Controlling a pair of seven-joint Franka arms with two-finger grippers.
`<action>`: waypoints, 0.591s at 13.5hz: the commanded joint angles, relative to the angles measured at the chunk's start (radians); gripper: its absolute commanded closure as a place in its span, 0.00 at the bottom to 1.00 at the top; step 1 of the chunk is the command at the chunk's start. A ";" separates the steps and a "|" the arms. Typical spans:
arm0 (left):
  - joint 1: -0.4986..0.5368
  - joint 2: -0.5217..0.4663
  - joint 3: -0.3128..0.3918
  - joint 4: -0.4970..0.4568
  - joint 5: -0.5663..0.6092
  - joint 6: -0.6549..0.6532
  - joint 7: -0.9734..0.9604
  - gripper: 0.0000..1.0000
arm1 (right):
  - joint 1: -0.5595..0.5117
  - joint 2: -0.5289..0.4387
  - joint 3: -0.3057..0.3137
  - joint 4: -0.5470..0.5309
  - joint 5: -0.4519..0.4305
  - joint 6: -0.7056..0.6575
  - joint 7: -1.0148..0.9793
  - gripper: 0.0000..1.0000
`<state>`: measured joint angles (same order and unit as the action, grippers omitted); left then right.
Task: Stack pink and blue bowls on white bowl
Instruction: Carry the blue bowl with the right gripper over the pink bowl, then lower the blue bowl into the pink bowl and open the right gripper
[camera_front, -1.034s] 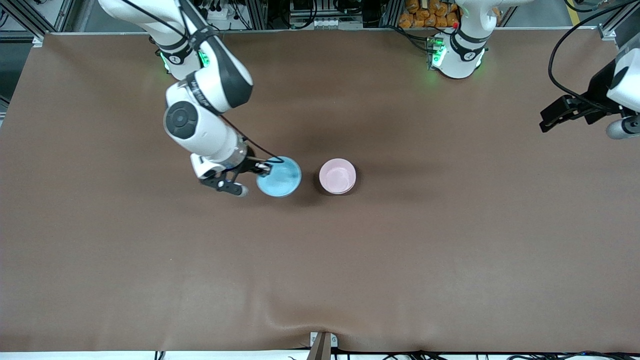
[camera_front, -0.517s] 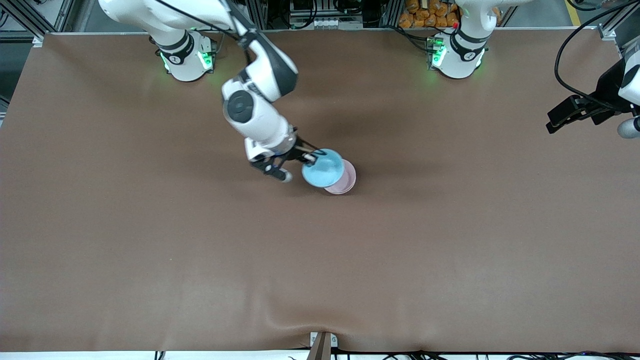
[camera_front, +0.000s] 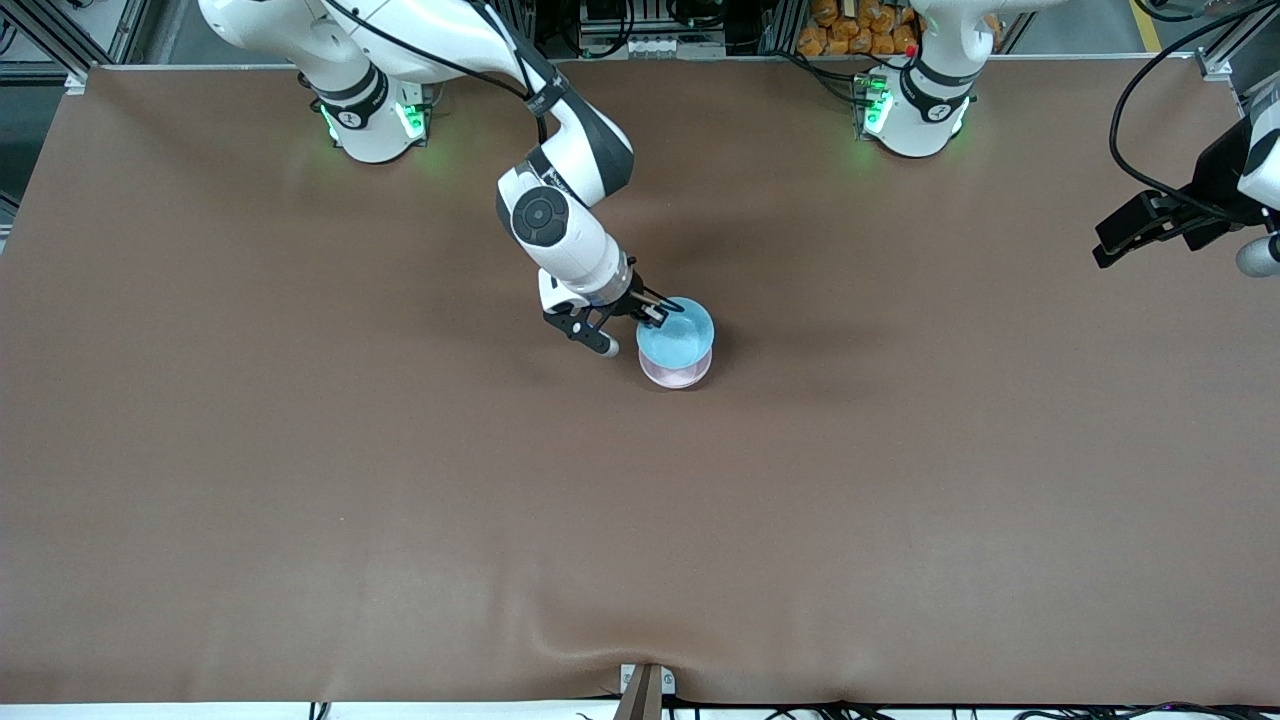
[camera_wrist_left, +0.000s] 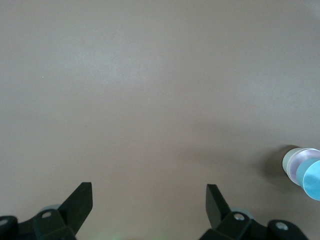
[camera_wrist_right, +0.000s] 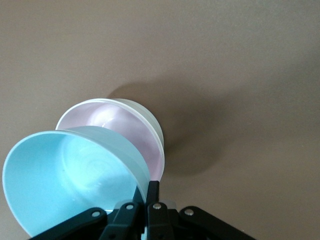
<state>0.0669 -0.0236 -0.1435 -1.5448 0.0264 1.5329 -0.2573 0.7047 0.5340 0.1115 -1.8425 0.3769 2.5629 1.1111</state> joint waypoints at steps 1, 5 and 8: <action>0.008 -0.012 -0.002 -0.003 -0.010 0.007 0.029 0.00 | 0.004 0.010 -0.004 0.019 0.025 0.000 0.003 1.00; 0.008 -0.012 -0.002 -0.003 -0.010 0.007 0.029 0.00 | 0.004 0.033 -0.007 0.017 0.019 0.019 -0.001 1.00; 0.008 -0.009 -0.002 -0.003 -0.008 0.007 0.030 0.00 | 0.006 0.038 -0.006 0.019 0.017 0.020 -0.001 1.00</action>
<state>0.0669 -0.0236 -0.1435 -1.5448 0.0264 1.5332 -0.2543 0.7047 0.5619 0.1070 -1.8416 0.3769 2.5784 1.1111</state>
